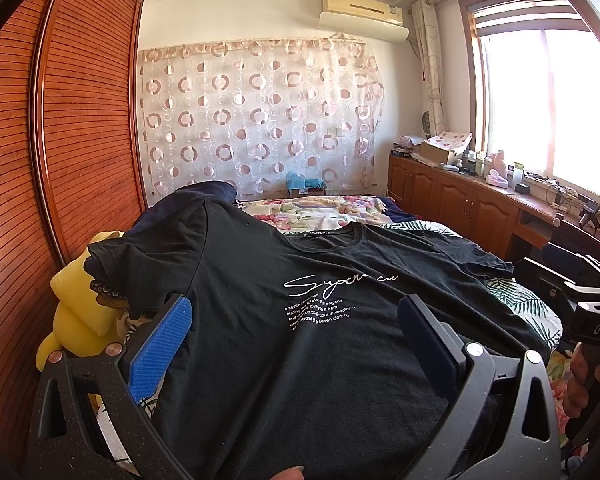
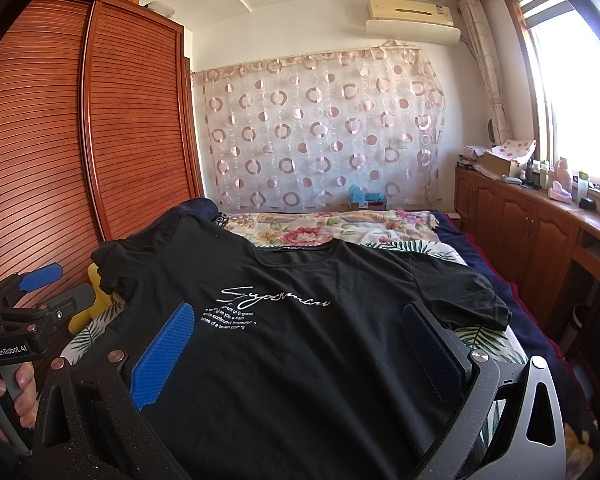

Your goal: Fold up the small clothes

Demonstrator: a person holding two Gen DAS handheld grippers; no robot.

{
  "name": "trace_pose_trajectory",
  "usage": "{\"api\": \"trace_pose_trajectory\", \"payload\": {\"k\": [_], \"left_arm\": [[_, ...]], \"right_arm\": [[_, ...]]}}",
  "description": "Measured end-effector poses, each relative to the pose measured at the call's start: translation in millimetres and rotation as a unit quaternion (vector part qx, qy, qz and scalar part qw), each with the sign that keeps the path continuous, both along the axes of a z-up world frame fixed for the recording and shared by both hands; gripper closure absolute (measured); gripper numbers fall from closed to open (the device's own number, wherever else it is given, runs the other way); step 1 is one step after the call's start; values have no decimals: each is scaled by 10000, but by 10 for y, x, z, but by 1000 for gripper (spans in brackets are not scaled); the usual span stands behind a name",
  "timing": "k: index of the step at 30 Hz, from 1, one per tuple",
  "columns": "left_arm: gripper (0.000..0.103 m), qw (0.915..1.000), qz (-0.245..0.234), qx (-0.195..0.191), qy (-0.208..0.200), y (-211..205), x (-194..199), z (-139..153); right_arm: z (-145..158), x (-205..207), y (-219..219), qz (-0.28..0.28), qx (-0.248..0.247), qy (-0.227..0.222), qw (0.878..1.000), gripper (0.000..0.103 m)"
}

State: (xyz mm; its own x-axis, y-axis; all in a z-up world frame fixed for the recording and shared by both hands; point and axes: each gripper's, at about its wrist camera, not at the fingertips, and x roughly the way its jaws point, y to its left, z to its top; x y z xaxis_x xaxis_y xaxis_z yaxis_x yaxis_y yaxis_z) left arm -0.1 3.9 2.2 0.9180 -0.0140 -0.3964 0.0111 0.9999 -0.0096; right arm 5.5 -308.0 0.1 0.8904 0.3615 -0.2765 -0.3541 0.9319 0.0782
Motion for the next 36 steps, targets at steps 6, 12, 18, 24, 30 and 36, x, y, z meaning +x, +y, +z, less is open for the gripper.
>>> {"api": "trace_pose_trajectory", "payload": {"k": [6,12,18,24,30,36], "left_arm": [[0,10000,2,7,3,-4,-1,-2],[0,9999,-24,-19,96,-43,18,36],[0,9993,116,-32,352,86,164,-31],[0,9985,262,-27,484,301,248,-193],[0,9972,388,9,635,512,336,-246],[0,9958,393,122,813,732,489,-276]], "right_arm": [[-2,0,-2,1,-2,1,10000,0],[-21,29,19,40,-15,54,10000,0],[-109,150,83,136,-79,239,9996,0],[-57,220,103,195,-155,255,9994,0],[-80,303,226,302,-320,112,9990,0],[-112,502,283,612,-434,173,9970,0]]}}
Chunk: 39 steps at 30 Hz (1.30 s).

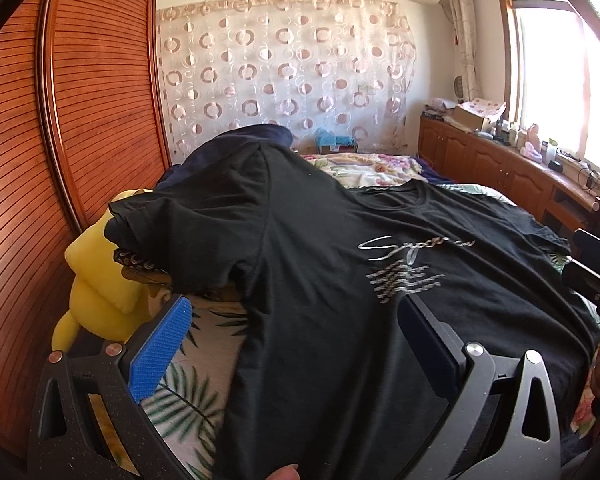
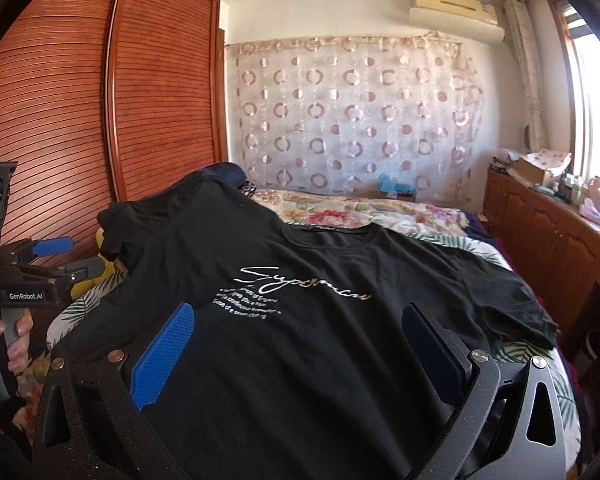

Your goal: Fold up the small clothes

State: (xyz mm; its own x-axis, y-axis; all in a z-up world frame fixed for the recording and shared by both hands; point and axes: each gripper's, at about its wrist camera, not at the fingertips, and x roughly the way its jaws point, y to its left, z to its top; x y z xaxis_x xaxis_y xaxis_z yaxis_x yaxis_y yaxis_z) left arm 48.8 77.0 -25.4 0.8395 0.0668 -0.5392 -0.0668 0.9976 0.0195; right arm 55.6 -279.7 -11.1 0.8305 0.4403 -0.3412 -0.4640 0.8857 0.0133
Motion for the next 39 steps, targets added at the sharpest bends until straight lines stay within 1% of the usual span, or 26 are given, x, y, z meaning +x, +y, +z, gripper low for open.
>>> {"api": "trace_pose_trajectory", "payload": {"k": [4,8,13,15,16,19,21,22,23,24,27,29,31,33,34,35,36,37,38,39], "left_arm": [[0,10000,19,40,77,221,161,34],[0,9998,74,4,162,469,314,70],[1,9995,79,-206,216,813,475,196],[5,9995,120,-214,215,925,527,264],[6,9994,159,-205,229,994,564,299],[16,9987,277,-292,297,1241,703,367],[29,9973,334,-511,416,1428,825,358],[33,9963,382,-609,467,1508,879,343],[39,9954,424,-681,517,1577,929,322],[42,9944,492,-727,581,1646,989,291],[43,9914,707,-753,801,1839,1185,179],[43,9881,861,-848,952,1979,1304,93],[45,9854,904,-979,1060,2060,1362,30],[52,9844,879,-999,1149,2086,1401,-12],[54,9846,875,-972,1160,2094,1410,-12],[61,9848,870,-944,1171,2097,1415,-11],[71,9853,857,-892,1181,2096,1424,-3],[74,9858,854,-830,1186,2085,1427,7],[82,9867,863,-735,1168,2067,1426,23],[87,9876,874,-641,1139,2060,1431,39]], "right_arm": [[10,270,-6,299,44,317,9990,0],[32,522,-37,521,56,542,9972,0],[45,858,-92,728,-8,836,9938,0],[68,973,-103,787,-53,902,9928,0],[84,1004,-82,826,-48,932,9922,0],[125,1123,-45,954,-25,1040,9900,0],[132,1189,11,1028,-38,1081,9888,0],[134,1213,54,1064,-62,1094,9883,0],[138,1259,74,1104,-99,1116,9876,0],[142,1301,119,1143,-144,1126,9869,0],[174,1428,216,1264,-264,1155,9849,0],[194,1528,276,1327,-310,1179,9836,0],[216,1630,305,1384,-329,1224,9822,0],[225,1714,330,1418,-348,1254,9813,0],[231,1763,354,1435,-359,1255,9810,0],[234,1794,356,1451,-362,1256,9807,0],[235,1826,372,1460,-363,1262,9805,0],[235,1866,379,1474,-352,1279,9801,0],[233,1902,392,1487,-341,1293,9798,0],[230,1939,416,1491,-332,1303,9796,0]]}}
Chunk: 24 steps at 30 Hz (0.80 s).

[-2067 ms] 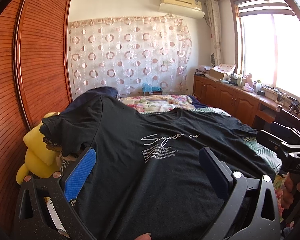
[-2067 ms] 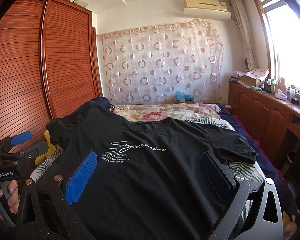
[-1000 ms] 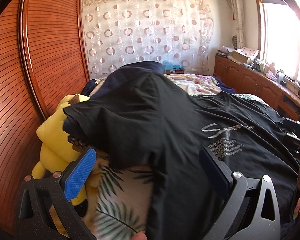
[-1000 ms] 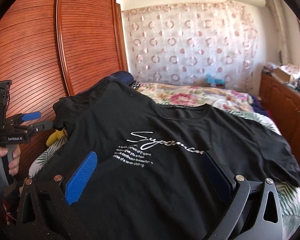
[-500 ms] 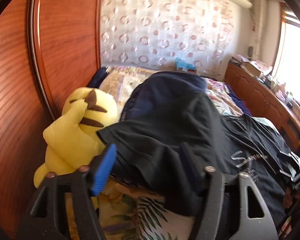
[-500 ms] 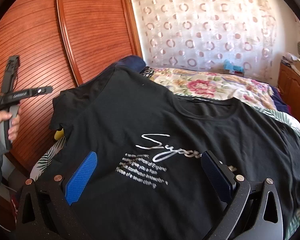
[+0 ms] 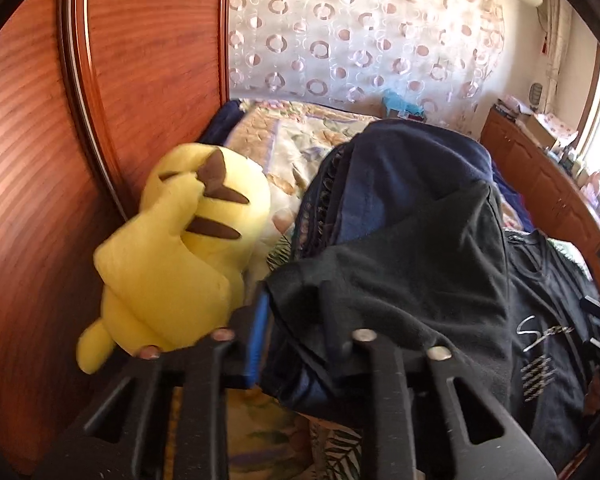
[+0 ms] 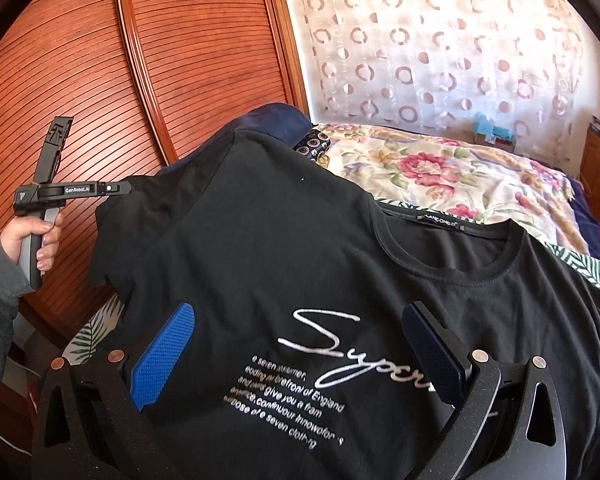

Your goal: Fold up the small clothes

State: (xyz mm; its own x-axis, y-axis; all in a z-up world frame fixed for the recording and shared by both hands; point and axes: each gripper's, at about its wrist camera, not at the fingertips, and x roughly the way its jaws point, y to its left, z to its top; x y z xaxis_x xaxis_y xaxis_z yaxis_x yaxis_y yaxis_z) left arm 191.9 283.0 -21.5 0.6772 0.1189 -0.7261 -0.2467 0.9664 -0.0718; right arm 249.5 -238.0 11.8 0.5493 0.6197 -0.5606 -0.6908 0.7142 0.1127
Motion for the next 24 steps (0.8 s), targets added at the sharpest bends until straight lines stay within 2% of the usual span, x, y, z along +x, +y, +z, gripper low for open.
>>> {"api": "trace_pose_trajectory", "payload": {"k": [3,8,13,16,21,24], "left_arm": [[97,9996,-62,283,-40,-44,9,55],[99,9978,-270,488,-349,-301,-25,338],[99,9921,-934,489,-673,-862,65,770],[99,9869,-1328,527,-753,-1241,194,917],[99,9809,-1787,628,-442,-1732,512,740],[99,9799,-1942,395,-247,-1848,633,600]], "right_arm": [[-27,72,47,19,6,29,10000,0],[-74,136,49,-6,31,108,9999,0],[-56,161,-62,-139,112,91,9998,0],[-33,142,-139,-268,194,56,9994,0],[-44,105,-255,-466,319,9,9984,0],[-72,48,-290,-548,355,16,9979,0]]}}
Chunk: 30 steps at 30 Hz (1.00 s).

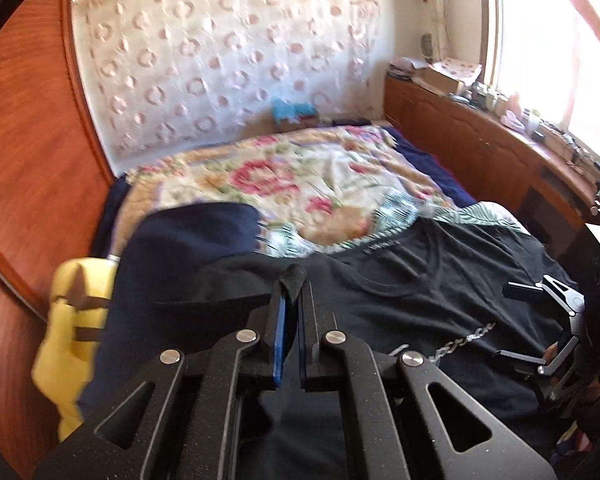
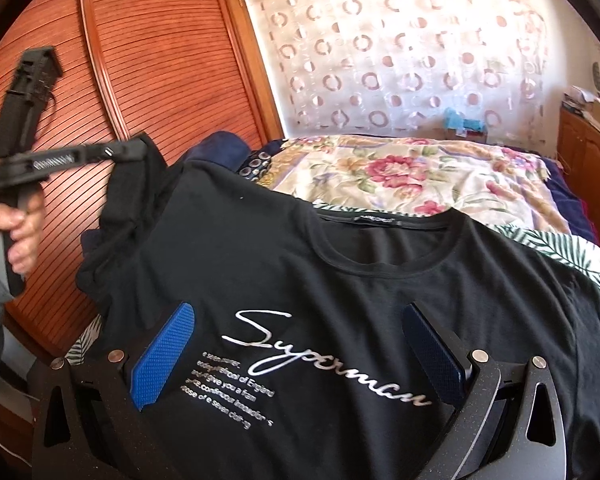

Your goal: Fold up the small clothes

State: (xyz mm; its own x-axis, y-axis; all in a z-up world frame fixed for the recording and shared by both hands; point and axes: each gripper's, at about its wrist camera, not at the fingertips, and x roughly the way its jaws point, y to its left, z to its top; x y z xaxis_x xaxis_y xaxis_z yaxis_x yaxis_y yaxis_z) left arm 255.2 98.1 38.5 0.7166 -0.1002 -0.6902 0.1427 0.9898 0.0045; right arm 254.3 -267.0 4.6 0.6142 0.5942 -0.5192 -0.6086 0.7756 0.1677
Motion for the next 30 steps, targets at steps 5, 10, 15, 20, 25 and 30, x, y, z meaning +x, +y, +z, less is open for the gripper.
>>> {"api": "trace_pose_trajectory", "payload": {"k": [5,10,15,20,25,30], "left_arm": [[95,9998,-189,-40,-42,-127,-62,85],[53,9990,-132,-188,-372,18,-249,313],[24,9985,98,-34,-545,251,-415,368],[24,9981,451,-71,-408,598,-600,103],[24,9965,808,-88,-209,917,-758,-167],[24,9939,1043,-179,-316,1183,-1026,-220]], "right_arm": [[-12,-110,-7,-110,-34,4,9999,0],[-20,-94,88,-122,-50,84,9999,0],[1,-56,282,30,-103,133,9999,0],[31,37,500,267,-132,224,9993,0],[123,111,899,589,-137,272,9978,7],[232,117,1375,1113,8,309,9933,21]]}}
